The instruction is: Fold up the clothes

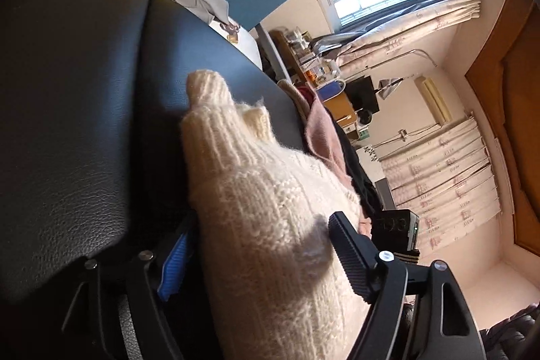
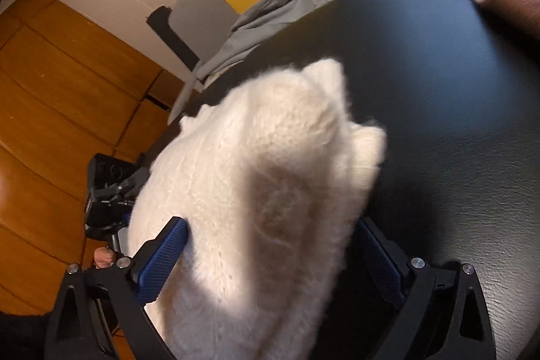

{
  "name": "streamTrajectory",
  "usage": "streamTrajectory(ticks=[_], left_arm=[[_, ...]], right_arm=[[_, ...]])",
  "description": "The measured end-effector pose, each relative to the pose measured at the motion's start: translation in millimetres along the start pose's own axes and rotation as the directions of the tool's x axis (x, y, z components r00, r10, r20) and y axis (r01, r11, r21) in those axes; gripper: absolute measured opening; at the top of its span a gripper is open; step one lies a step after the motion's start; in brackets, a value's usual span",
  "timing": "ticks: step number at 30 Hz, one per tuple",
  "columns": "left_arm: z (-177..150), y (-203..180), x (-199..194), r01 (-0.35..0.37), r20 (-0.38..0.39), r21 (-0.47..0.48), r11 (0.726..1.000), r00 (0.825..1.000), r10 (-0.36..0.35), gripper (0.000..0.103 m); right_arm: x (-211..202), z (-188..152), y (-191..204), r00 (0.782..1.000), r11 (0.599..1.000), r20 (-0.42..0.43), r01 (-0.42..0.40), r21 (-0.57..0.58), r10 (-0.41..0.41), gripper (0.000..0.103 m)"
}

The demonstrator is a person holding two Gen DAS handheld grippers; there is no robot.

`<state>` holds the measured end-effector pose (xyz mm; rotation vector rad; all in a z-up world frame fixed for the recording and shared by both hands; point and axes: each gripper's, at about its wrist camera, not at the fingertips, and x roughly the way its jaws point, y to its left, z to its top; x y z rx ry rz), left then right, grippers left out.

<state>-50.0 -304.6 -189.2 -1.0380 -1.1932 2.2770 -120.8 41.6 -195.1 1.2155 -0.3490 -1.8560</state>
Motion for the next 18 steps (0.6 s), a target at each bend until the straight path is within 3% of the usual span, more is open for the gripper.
streamTrajectory(ticks=[2,3,4,7,12,18], left_arm=[[-0.1,-3.1,3.5,-0.007,-0.030,-0.010,1.000,1.000,0.006,0.073],[-0.9,-4.1,4.2,-0.005,-0.041,-0.017,1.000,0.999,0.004,0.069],[-4.0,-4.9,2.5,-0.020,-0.037,-0.006,1.000,0.999,0.020,0.058],[-14.0,-11.4,-6.1,-0.043,-0.002,0.019,0.999,0.999,0.043,0.051],[-37.4,-26.9,-35.6,-0.076,0.093,0.047,0.996,0.993,0.071,0.047],[-66.0,-25.5,-99.7,-0.107,0.229,0.022,0.994,0.968,0.099,0.045]], right_arm=[[2.7,-3.0,3.8,1.000,1.000,-0.001,-0.006,-0.026,0.006,0.095],[3.1,-4.4,2.9,1.000,1.000,-0.001,-0.018,-0.018,0.018,0.082],[3.1,-5.9,0.5,0.999,0.999,-0.002,-0.034,-0.001,0.034,0.073],[-1.1,-10.6,2.5,0.999,0.999,0.016,-0.042,0.010,0.042,0.056],[-4.2,-12.5,20.2,0.999,0.999,0.014,-0.041,-0.020,0.042,0.045],[20.1,-5.0,53.0,0.991,0.990,-0.045,-0.128,-0.064,0.125,0.038]])
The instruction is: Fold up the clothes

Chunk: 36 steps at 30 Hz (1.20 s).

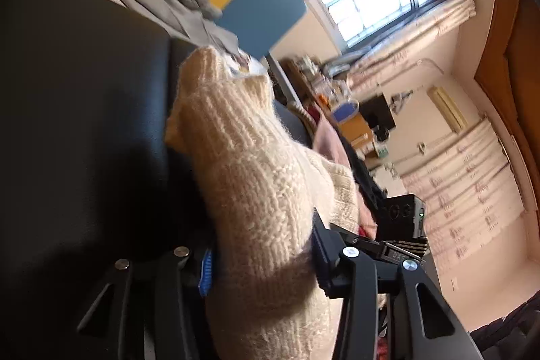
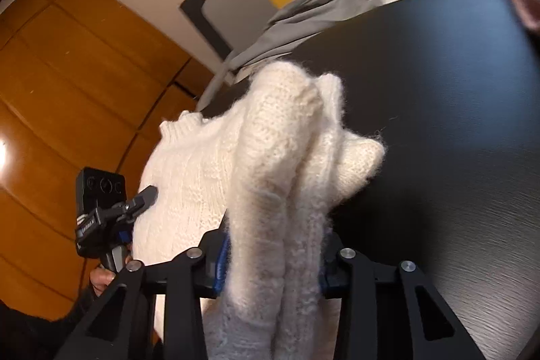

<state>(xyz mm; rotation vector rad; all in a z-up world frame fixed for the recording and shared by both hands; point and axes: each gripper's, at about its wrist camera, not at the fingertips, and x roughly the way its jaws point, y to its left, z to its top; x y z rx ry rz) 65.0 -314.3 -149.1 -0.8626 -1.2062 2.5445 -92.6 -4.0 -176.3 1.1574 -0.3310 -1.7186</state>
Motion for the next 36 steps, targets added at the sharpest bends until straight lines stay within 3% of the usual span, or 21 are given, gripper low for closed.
streamTrajectory(ticks=[4,8,12,16,20,22,24,26,29,34,36], left_arm=[[-1.5,13.0,-65.5,-0.055,0.120,-0.019,0.998,0.991,0.057,0.045],[0.4,29.1,-148.5,-0.142,0.263,-0.034,0.989,0.954,0.146,0.045],[2.7,55.9,-231.6,-0.240,0.393,-0.088,0.967,0.884,0.255,0.045],[7.3,94.2,-305.9,-0.334,0.492,-0.178,0.926,0.785,0.377,0.045],[14.9,147.7,-362.4,-0.396,0.533,-0.294,0.870,0.688,0.493,0.045],[16.3,177.4,-383.9,-0.430,0.520,-0.368,0.825,0.640,0.566,0.045],[14.5,203.2,-400.0,-0.436,0.505,-0.428,0.792,0.611,0.609,0.045],[12.0,229.2,-411.5,-0.437,0.481,-0.485,0.758,0.590,0.648,0.045],[6.6,259.8,-414.7,-0.442,0.422,-0.556,0.704,0.580,0.697,0.045],[-2.2,283.3,-416.4,-0.444,0.363,-0.625,0.642,0.563,0.743,0.050],[-1.6,276.0,-419.2,-0.472,0.348,-0.631,0.616,0.537,0.769,0.051]], right_arm=[[48.0,13.3,41.3,0.993,0.993,-0.069,-0.098,-0.063,0.093,0.037],[119.7,33.0,108.1,0.968,0.964,-0.164,-0.216,-0.152,0.191,0.037],[199.1,48.5,189.7,0.929,0.916,-0.267,-0.322,-0.241,0.256,0.037],[285.3,55.2,273.6,0.886,0.864,-0.372,-0.398,-0.308,0.276,0.036],[373.3,50.4,347.7,0.850,0.819,-0.469,-0.437,-0.372,0.241,0.036],[411.2,50.5,372.2,0.839,0.808,-0.504,-0.436,-0.397,0.205,0.035],[446.3,44.0,393.9,0.831,0.798,-0.532,-0.429,-0.423,0.165,0.035],[474.6,35.2,408.6,0.823,0.788,-0.554,-0.421,-0.448,0.124,0.035],[508.6,22.6,414.3,0.818,0.782,-0.574,-0.381,-0.494,0.035,0.035],[503.3,29.9,409.8,0.837,0.753,-0.547,-0.367,-0.546,0.011,0.053],[480.2,36.9,414.9,0.861,0.713,-0.508,-0.360,-0.602,0.006,0.052]])
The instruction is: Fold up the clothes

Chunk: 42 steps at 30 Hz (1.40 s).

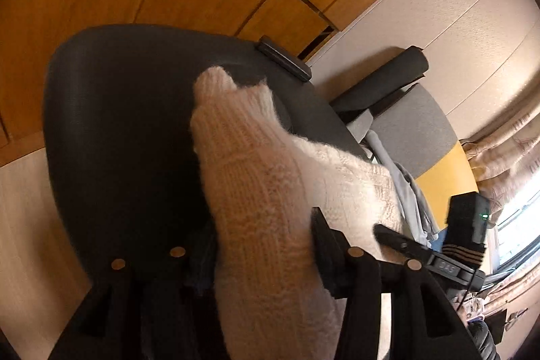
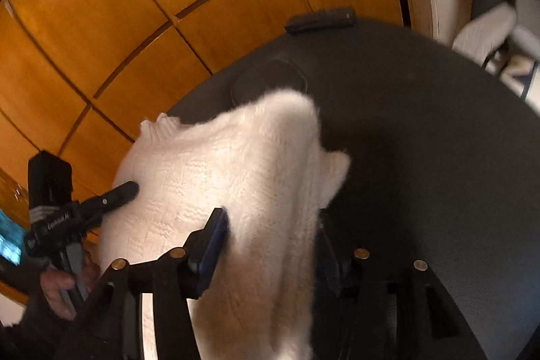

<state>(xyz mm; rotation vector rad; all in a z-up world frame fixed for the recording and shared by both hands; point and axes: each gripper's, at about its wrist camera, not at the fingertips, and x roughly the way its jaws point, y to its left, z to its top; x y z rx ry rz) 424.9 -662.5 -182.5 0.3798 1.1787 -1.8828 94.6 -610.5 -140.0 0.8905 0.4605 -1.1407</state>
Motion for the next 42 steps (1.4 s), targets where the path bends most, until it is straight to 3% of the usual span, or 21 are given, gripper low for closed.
streamTrajectory(ticks=[3,5,8,10,13,16,22,26,27,30,32,33,35,37,42], left_arm=[[-4.5,-19.8,-12.2,-0.058,0.044,0.026,0.998,0.997,0.057,0.050],[-6.3,-26.7,-30.5,-0.087,0.098,0.053,0.995,0.992,0.082,0.048],[-8.8,-52.6,-38.2,-0.078,0.133,0.113,0.991,0.989,0.062,0.048],[-16.5,-64.4,-31.3,-0.063,0.092,0.142,0.988,0.994,0.050,0.048],[-38.7,-74.8,-19.9,-0.120,0.059,0.191,0.974,0.992,0.111,0.048],[-54.9,-80.9,-7.5,-0.176,0.046,0.214,0.961,0.984,0.170,0.048],[-58.7,-100.5,-12.2,-0.287,0.106,0.204,0.936,0.957,0.270,0.050],[-68.5,-113.0,-44.6,-0.397,0.177,0.173,0.901,0.913,0.369,0.050],[-69.8,-116.8,-53.7,-0.428,0.189,0.160,0.889,0.898,0.398,0.050],[-66.8,-132.4,-75.2,-0.552,0.174,0.090,0.829,0.828,0.533,0.050],[-72.5,-141.1,-103.2,-0.564,0.225,0.071,0.823,0.813,0.538,0.049],[-75.6,-148.7,-115.0,-0.579,0.258,0.084,0.811,0.799,0.543,0.049],[-80.8,-168.0,-134.6,-0.616,0.325,0.117,0.779,0.765,0.555,0.050],[-87.8,-183.7,-154.4,-0.592,0.371,0.160,0.790,0.777,0.508,0.050],[-94.8,-200.1,-183.2,-0.513,0.387,0.179,0.839,0.821,0.419,0.049]], right_arm=[[-37.6,8.6,3.8,0.996,0.994,0.089,0.029,-0.102,-0.020,0.052],[-52.4,8.7,16.8,0.994,0.986,0.105,0.010,-0.168,0.008,0.046],[-45.8,0.0,38.9,0.999,0.966,0.046,-0.007,-0.259,0.020,0.033],[-32.2,-10.2,47.5,1.000,0.952,-0.012,0.006,-0.306,-0.010,0.025],[-5.1,-28.7,41.3,0.991,0.948,-0.093,0.062,-0.312,-0.095,0.020],[-2.7,-38.5,24.1,0.992,0.968,-0.077,0.076,-0.240,-0.097,0.017],[-16.8,-43.1,34.2,0.992,0.978,-0.017,0.123,-0.169,-0.128,0.017],[-50.7,-47.5,60.0,0.973,0.960,0.061,0.230,-0.162,-0.222,0.017],[-61.0,-47.6,67.5,0.965,0.953,0.087,0.259,-0.156,-0.247,0.020],[-89.8,-48.7,88.8,0.941,0.939,0.153,0.322,-0.124,-0.302,0.029],[-102.0,-51.8,108.5,0.923,0.926,0.195,0.358,-0.123,-0.331,0.058],[-105.5,-52.5,119.2,0.918,0.922,0.215,0.365,-0.127,-0.334,0.080],[-109.0,-52.5,141.8,0.911,0.919,0.255,0.367,-0.142,-0.325,0.084],[-115.4,-57.1,158.9,0.906,0.914,0.285,0.369,-0.167,-0.314,0.084],[-129.6,-70.7,192.6,0.892,0.897,0.341,0.382,-0.222,-0.296,0.084]])
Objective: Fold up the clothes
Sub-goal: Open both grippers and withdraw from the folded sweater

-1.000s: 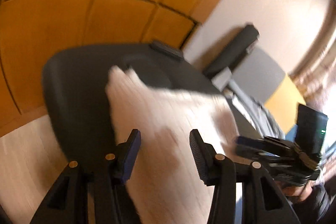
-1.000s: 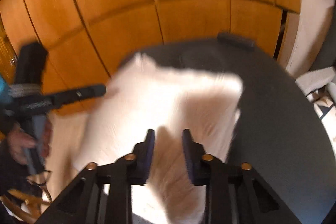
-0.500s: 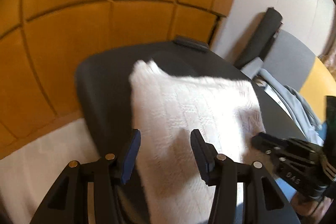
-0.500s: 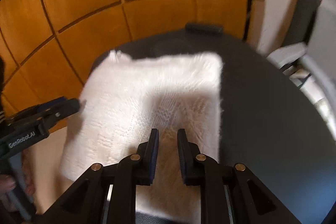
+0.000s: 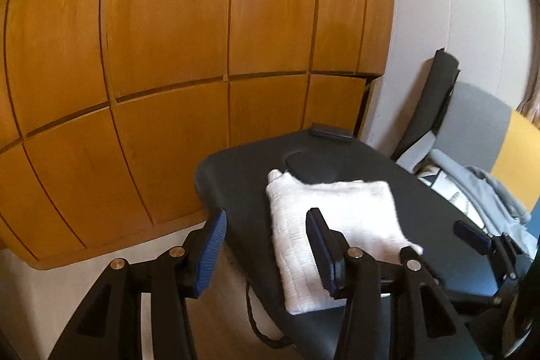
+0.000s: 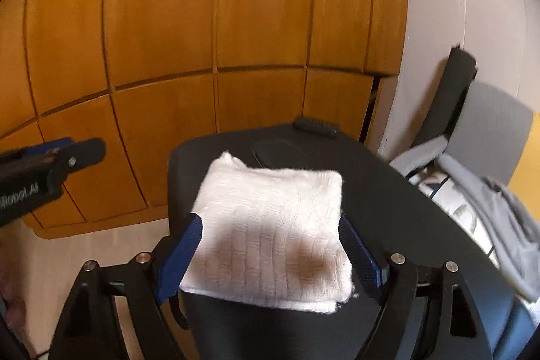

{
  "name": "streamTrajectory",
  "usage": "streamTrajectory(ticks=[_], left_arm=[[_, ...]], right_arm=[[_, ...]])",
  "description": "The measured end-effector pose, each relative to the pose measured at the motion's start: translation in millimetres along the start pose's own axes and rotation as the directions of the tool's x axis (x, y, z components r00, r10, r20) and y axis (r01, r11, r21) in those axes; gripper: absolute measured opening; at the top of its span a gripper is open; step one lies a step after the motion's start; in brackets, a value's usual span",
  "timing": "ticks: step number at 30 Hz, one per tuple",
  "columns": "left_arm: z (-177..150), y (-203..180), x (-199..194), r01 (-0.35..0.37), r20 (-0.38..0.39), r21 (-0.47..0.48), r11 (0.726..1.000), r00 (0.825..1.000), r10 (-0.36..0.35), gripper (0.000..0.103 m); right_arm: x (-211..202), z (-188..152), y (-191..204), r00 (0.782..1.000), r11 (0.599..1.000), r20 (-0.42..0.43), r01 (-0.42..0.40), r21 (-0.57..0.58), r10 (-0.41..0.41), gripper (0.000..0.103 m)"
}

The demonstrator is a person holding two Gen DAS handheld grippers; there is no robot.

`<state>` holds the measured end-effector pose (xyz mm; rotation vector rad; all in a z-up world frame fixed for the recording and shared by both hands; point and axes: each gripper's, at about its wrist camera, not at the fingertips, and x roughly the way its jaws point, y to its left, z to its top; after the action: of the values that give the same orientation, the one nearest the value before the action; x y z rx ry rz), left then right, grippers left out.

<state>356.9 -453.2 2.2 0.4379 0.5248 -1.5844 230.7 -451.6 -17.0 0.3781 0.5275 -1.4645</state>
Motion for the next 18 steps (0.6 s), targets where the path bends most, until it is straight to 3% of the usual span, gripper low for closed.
streamTrajectory(ticks=[7,18], left_arm=[[-9.7,26.4,2.0,-0.041,-0.034,-0.074,0.996,0.999,0.038,0.044],[-22.4,19.3,13.3,0.012,-0.094,-0.095,0.995,0.995,-0.021,0.043]], right_arm=[[-20.9,-7.3,19.6,1.000,0.999,0.008,0.008,-0.041,-0.008,0.086],[-21.6,-19.3,29.4,1.000,0.998,-0.019,-0.022,-0.052,0.021,0.086]])
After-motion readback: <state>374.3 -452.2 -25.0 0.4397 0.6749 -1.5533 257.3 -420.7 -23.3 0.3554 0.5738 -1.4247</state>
